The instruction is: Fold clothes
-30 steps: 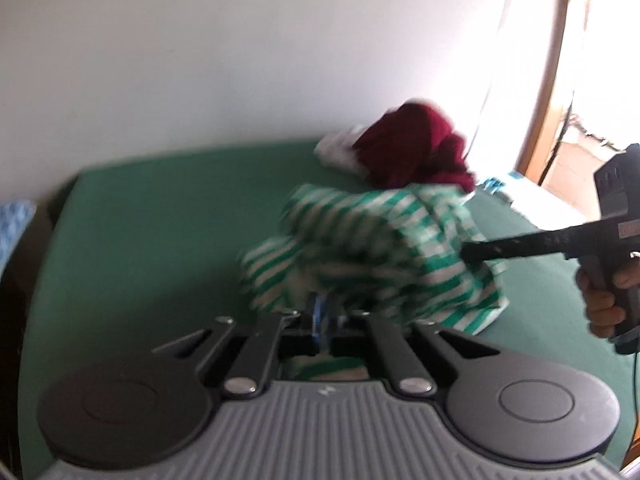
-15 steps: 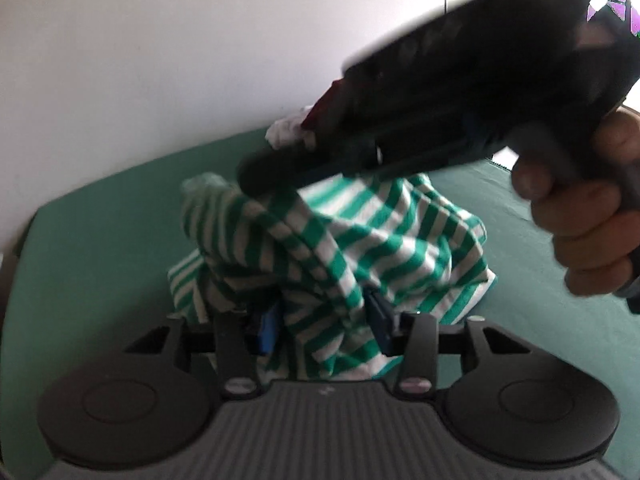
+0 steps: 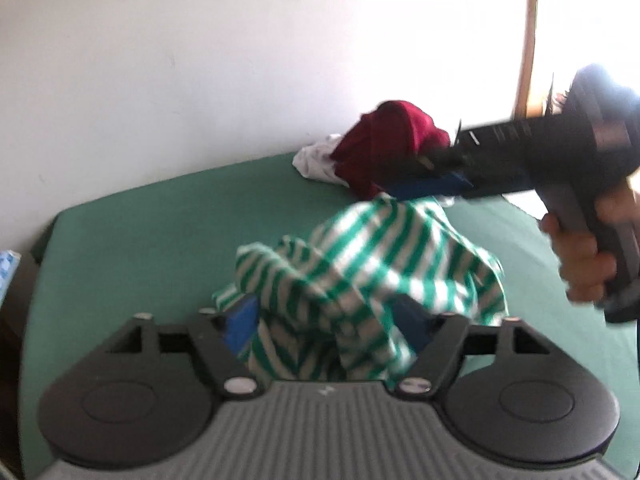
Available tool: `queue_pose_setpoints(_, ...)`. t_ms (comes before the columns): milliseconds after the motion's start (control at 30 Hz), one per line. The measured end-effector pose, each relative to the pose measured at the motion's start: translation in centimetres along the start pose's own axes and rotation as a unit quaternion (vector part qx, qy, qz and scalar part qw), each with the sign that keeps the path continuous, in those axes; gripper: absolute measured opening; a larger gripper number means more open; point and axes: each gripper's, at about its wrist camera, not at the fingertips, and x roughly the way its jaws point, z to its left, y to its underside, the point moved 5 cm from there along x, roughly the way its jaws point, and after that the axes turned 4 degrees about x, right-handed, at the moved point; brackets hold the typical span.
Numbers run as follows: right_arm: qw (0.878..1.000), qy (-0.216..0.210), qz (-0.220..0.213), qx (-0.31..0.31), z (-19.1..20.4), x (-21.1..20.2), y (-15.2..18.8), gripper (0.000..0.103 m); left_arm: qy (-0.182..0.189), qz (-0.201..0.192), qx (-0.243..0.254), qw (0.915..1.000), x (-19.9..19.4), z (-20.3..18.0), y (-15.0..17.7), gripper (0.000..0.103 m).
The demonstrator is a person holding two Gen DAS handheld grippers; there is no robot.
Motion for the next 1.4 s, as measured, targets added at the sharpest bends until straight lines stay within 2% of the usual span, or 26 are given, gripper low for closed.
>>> queue_pose_setpoints(67, 1.000, 0.028, 0.003, 0.007, -1.6, -0.1, 0.0, 0.039, 0.013, 0.006, -0.021, 0.9997, 1.5, 0.6, -0.3, 0.074)
queue_pose_setpoints(133, 0.999, 0.036, 0.015, 0.012, -2.6, 0.6, 0.6, 0.037, 0.014, 0.032, -0.041, 0.9985, 3.7, 1.5, 0.1, 0.057)
queue_pose_setpoints(167, 0.998, 0.050, 0.014, 0.024, -3.5, 0.8, 1.0, 0.033, 0.012, 0.037, -0.040, 0.9984, 4.3, 2.0, 0.6, 0.058)
queue_pose_setpoints(200, 0.997, 0.065, 0.013, 0.038, -4.4, 0.9, 1.3, 0.027, 0.010, 0.040, -0.037, 0.9985, 4.9, 2.5, 1.2, 0.060)
queue_pose_setpoints(233, 0.996, 0.070, 0.009, 0.053, -5.3, 0.9, 1.7, 0.009, 0.013, 0.036, -0.035, 0.9986, 5.2, 2.7, 1.7, 0.063)
queue_pose_setpoints(267, 0.995, 0.075, 0.005, 0.068, -6.2, 0.8, 2.1, 0.000, 0.018, 0.030, -0.034, 0.9988, 5.4, 2.9, 2.1, 0.064)
queue_pose_setpoints(333, 0.993, 0.066, 0.000, 0.102, -7.6, 0.5, 2.7, 0.000, 0.017, 0.023, -0.015, 0.9995, 5.6, 2.9, 2.6, 0.072)
queue_pose_setpoints(367, 0.992, 0.056, -0.003, 0.115, -8.1, 0.2, 2.9, 0.000, 0.024, 0.023, -0.020, 0.9992, 5.7, 3.2, 2.5, 0.072)
queue_pose_setpoints(433, 0.993, 0.075, -0.003, 0.088, -7.2, -0.6, 2.6, 0.000, 0.042, 0.022, -0.037, 0.9982, 5.6, 3.9, 2.3, 0.071)
queue_pose_setpoints(500, 0.992, 0.100, -0.018, 0.072, -6.5, -2.4, 2.0, 0.010, 0.051, 0.018, -0.046, 0.9975, 4.6, 4.5, 2.1, 0.071)
queue_pose_setpoints(533, 0.992, 0.099, -0.024, 0.076, -6.3, -3.6, 2.0, 0.022, 0.047, 0.016, -0.042, 0.9979, 4.0, 4.6, 2.2, 0.071)
queue_pose_setpoints(567, 0.991, 0.098, -0.031, 0.082, -6.2, -4.8, 1.9, 0.031, 0.044, 0.016, -0.034, 0.9983, 3.3, 4.4, 2.2, 0.071)
queue_pose_setpoints(633, 0.991, 0.103, -0.033, 0.083, -6.0, -6.8, 2.8, 0.042, 0.043, 0.010, -0.021, 0.9988, 2.0, 3.7, 2.3, 0.066)
queue_pose_setpoints(733, 0.992, 0.102, -0.017, 0.077, -5.1, -7.5, 4.0, 0.043, 0.049, 0.000, -0.018, 0.9986, 1.1, 2.4, 2.5, 0.074)
queue_pose_setpoints(833, 0.993, 0.102, 0.008, 0.060, -3.9, -7.0, 5.4, 0.055, 0.057, 0.009, -0.034, 0.9978, 1.9, 1.3, 3.1, 0.074)
queue_pose_setpoints(900, 0.993, 0.112, 0.019, 0.027, -3.6, -6.1, 6.2, 0.055, 0.054, 0.015, -0.037, 0.9978, 2.5, 0.5, 3.4, 0.073)
queue_pose_setpoints(933, 0.992, 0.121, 0.025, 0.015, -3.6, -5.6, 6.5, 0.050, 0.047, 0.017, -0.034, 0.9982, 2.8, 0.3, 3.4, 0.074)
queue_pose_setpoints(967, 0.991, 0.131, 0.031, 0.004, -3.5, -5.2, 6.8, 0.029, 0.043, 0.020, -0.032, 0.9983, 3.1, 0.2, 3.3, 0.075)
queue_pose_setpoints(1033, 0.989, 0.146, 0.031, 0.010, -3.8, -5.2, 6.5, 0.017, 0.038, 0.024, -0.038, 0.9983, 3.4, 0.8, 3.2, 0.074)
queue_pose_setpoints(1100, 0.991, 0.127, 0.004, 0.028, -3.9, -6.7, 5.5, 0.010, 0.045, 0.024, -0.049, 0.9975, 3.3, 1.4, 3.6, 0.071)
queue_pose_setpoints(1133, 0.992, 0.117, -0.010, 0.037, -3.9, -7.5, 5.1, 0.009, 0.050, 0.024, -0.054, 0.9970, 3.2, 1.6, 3.8, 0.070)
queue_pose_setpoints(1167, 0.990, 0.135, -0.005, 0.034, -4.4, -7.8, 4.9, 0.008, 0.054, 0.024, -0.060, 0.9964, 3.2, 1.9, 4.0, 0.070)
queue_pose_setpoints(1233, 0.985, 0.166, 0.030, 0.031, -6.0, -7.2, 5.5, 0.004, 0.058, 0.023, -0.062, 0.9961, 2.9, 2.1, 4.2, 0.069)
queue_pose_setpoints(1267, 0.981, 0.184, 0.050, 0.030, -6.9, -6.7, 5.9, 0.006, 0.060, 0.018, -0.059, 0.9963, 2.5, 2.0, 4.0, 0.068)
queue_pose_setpoints(1333, 0.978, 0.204, 0.038, 0.026, -7.1, -7.3, 5.4, 0.013, 0.060, -0.006, -0.064, 0.9961, 1.1, 2.5, 2.8, 0.066)
queue_pose_setpoints(1400, 0.987, 0.159, -0.001, 0.018, -5.5, -7.8, 3.3, 0.022, 0.062, -0.019, -0.064, 0.9958, 0.5, 2.9, 1.5, 0.071)
